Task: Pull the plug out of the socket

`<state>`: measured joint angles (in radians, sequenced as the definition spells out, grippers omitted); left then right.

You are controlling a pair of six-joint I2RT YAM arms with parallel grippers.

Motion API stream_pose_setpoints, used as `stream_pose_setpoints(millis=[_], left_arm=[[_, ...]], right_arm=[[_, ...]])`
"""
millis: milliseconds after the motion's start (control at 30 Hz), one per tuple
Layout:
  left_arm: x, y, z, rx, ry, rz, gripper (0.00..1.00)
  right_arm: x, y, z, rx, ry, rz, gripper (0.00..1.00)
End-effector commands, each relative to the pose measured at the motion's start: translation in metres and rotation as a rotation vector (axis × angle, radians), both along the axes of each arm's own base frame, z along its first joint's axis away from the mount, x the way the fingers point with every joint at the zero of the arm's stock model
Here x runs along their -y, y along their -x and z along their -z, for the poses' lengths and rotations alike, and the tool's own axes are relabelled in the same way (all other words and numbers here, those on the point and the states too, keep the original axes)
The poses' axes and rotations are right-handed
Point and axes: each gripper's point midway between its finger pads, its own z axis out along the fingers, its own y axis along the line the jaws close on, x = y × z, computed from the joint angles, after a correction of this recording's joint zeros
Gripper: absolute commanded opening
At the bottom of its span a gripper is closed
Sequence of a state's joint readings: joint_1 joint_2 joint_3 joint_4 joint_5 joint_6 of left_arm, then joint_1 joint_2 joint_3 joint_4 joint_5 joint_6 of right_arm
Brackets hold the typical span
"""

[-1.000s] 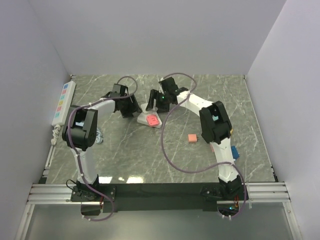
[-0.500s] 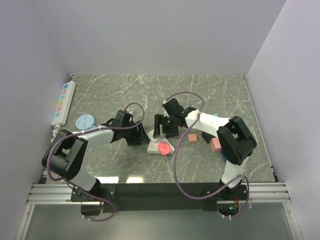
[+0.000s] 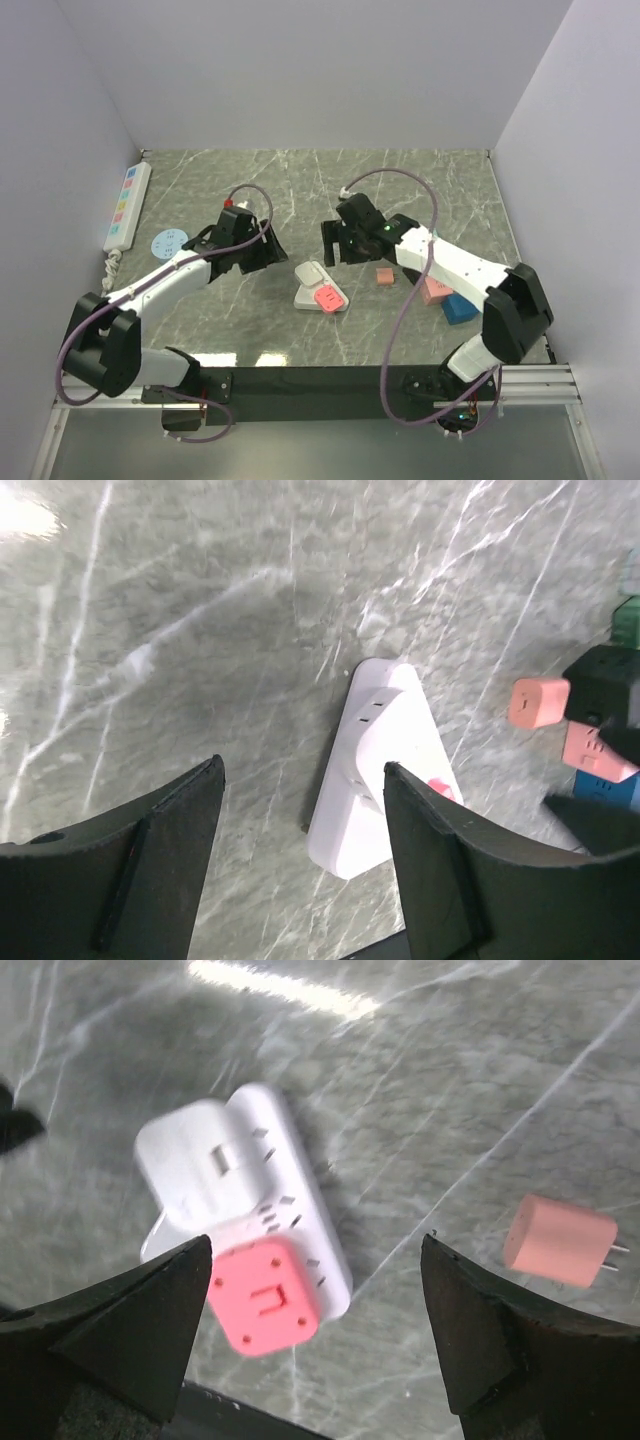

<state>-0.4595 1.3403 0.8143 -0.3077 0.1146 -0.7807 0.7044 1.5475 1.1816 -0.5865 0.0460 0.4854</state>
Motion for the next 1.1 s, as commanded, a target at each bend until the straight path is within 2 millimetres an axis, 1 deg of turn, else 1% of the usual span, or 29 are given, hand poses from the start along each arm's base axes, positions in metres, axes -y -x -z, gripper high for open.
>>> stream_pose_setpoints(millis=[0,33,67,100,167,200,233,267,300,367,400,433,500,533,567,600,700,800,833,900,933,1000,1067], left_arm=[[-0.011,0.001,-0.014,0.026,-0.017,-0.049,0.71],[-0.013,0.002,-0.018,0.040,-0.008,-0.056,0.71],[-0.013,0.004,-0.018,0.043,-0.004,-0.059,0.71],[-0.016,0.007,-0.014,0.035,-0.005,-0.067,0.72],[-0.019,0.010,-0.016,0.043,0.005,-0.080,0.72],[-0.021,0.014,-0.011,0.032,0.001,-0.082,0.73],[-0.022,0.015,-0.013,0.038,0.009,-0.086,0.73],[-0.023,0.017,-0.013,0.036,0.009,-0.087,0.73],[-0.024,0.021,-0.009,0.028,0.009,-0.090,0.73],[-0.026,0.024,-0.009,0.032,0.015,-0.093,0.73],[-0.027,0.027,-0.006,0.023,0.016,-0.096,0.73],[-0.027,0.027,-0.007,0.028,0.022,-0.097,0.73],[-0.027,0.033,-0.002,0.014,0.032,-0.096,0.73],[-0.025,0.033,-0.003,0.020,0.045,-0.094,0.73],[-0.025,0.034,-0.002,0.020,0.049,-0.090,0.73],[-0.025,0.038,0.003,0.006,0.051,-0.093,0.73],[-0.024,0.042,0.009,-0.005,0.057,-0.084,0.73],[-0.023,0.045,0.012,-0.013,0.062,-0.074,0.73],[-0.023,0.046,0.014,-0.017,0.063,-0.070,0.73],[-0.023,0.048,0.016,-0.021,0.064,-0.067,0.73],[-0.023,0.048,0.017,-0.023,0.066,-0.064,0.73],[-0.021,0.050,0.019,-0.026,0.070,-0.050,0.72],[-0.017,0.052,0.023,-0.043,0.078,-0.026,0.73]], right_arm=[[-0.001,0.034,-0.008,0.049,0.066,-0.190,0.91],[-0.003,0.043,-0.006,0.051,0.067,-0.218,0.91],[-0.007,0.059,0.000,0.048,0.078,-0.264,0.91],[-0.008,0.065,0.002,0.053,0.092,-0.280,0.91],[-0.009,0.078,0.013,0.067,0.159,-0.306,0.91],[-0.010,0.082,0.017,0.073,0.187,-0.313,0.91],[-0.012,0.085,0.020,0.081,0.206,-0.319,0.91],[-0.010,0.083,0.026,0.097,0.254,-0.309,0.91],[-0.018,0.091,0.027,0.111,0.269,-0.336,0.91],[-0.025,0.092,0.034,0.131,0.308,-0.344,0.91],[-0.028,0.091,0.035,0.159,0.335,-0.333,0.91],[-0.030,0.089,0.036,0.178,0.358,-0.327,0.91],[-0.035,0.084,0.046,0.193,0.413,-0.331,0.91],[-0.037,0.085,0.049,0.200,0.437,-0.340,0.90],[-0.040,0.084,0.055,0.198,0.470,-0.346,0.89],[-0.042,0.083,0.059,0.205,0.492,-0.361,0.88],[-0.047,0.080,0.062,0.230,0.536,-0.370,0.81],[-0.052,0.076,0.058,0.252,0.537,-0.370,0.69],[-0.054,0.076,0.057,0.256,0.531,-0.374,0.61],[-0.057,0.075,0.054,0.259,0.520,-0.376,0.49],[-0.058,0.075,0.052,0.258,0.513,-0.373,0.37],[-0.063,0.077,0.044,0.254,0.481,-0.372,0.30],[-0.072,0.081,0.034,0.244,0.422,-0.381,0.27]])
